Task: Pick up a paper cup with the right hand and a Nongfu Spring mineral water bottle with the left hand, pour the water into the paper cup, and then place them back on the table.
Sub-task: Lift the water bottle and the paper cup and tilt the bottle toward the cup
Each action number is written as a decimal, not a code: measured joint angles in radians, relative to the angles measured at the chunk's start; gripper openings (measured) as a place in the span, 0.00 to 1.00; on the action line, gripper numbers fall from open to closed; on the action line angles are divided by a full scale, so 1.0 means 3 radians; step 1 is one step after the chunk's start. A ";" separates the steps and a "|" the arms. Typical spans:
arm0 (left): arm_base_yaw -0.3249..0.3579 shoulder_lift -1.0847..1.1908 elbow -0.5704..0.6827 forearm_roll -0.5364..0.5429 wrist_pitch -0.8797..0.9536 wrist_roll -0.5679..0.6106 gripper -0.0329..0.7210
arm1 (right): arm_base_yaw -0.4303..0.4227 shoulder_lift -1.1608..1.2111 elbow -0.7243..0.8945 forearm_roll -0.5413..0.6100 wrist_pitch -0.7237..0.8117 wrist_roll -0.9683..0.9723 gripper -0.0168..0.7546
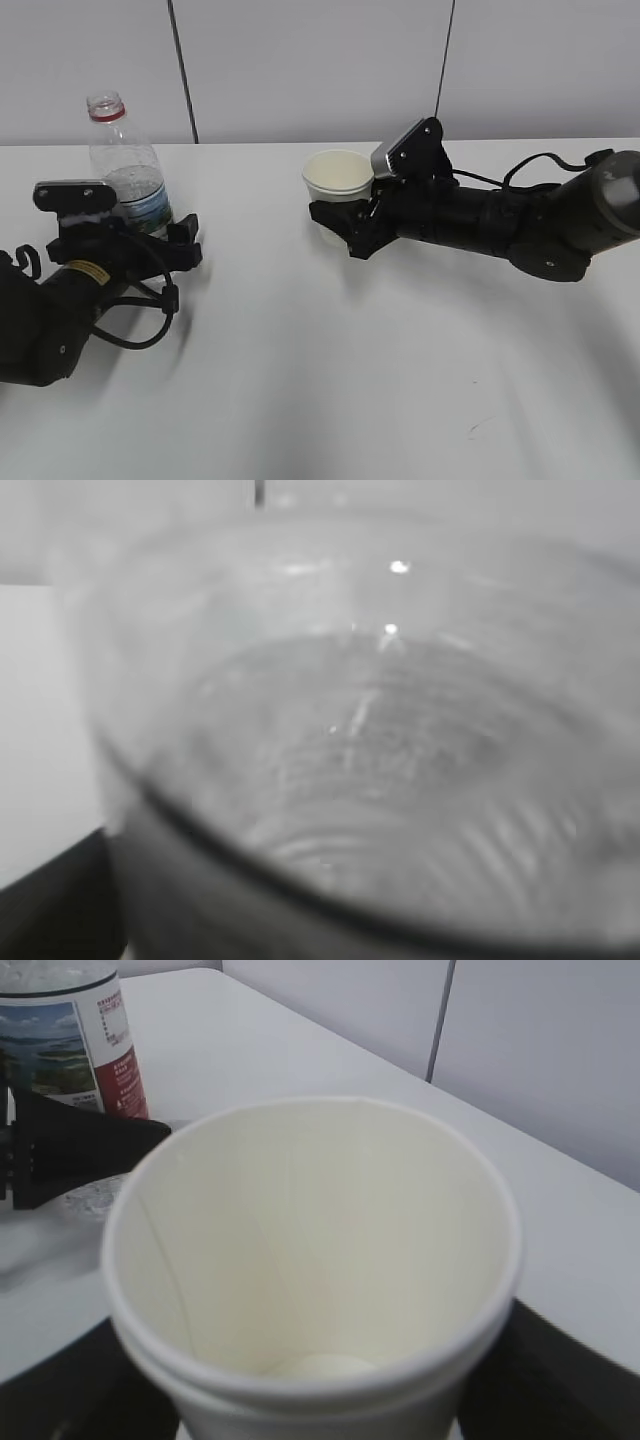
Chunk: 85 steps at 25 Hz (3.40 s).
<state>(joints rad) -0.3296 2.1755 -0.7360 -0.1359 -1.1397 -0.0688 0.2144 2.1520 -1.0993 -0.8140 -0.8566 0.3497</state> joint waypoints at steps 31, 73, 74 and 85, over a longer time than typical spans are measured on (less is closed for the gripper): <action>0.0045 0.0007 -0.0125 0.0227 -0.0010 -0.0001 0.61 | 0.0000 0.0000 0.0000 -0.0157 0.0053 0.0006 0.69; 0.0822 0.0015 -0.1260 0.2692 0.0150 0.0930 0.59 | 0.0550 0.0000 0.0000 -0.0163 -0.0302 0.0153 0.69; 0.0845 0.0015 -0.1260 0.2689 0.0150 0.0954 0.59 | 0.0550 0.0000 0.0000 -0.0103 -0.0302 0.0122 0.69; 0.0872 0.0016 -0.1267 0.2686 0.0150 0.1586 0.59 | 0.0550 0.0000 -0.0141 0.0036 -0.0230 0.0008 0.69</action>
<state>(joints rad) -0.0681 2.1802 -1.1160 0.6698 -1.0946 0.4071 0.3792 2.1520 -1.1417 -0.8031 -0.9257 0.3522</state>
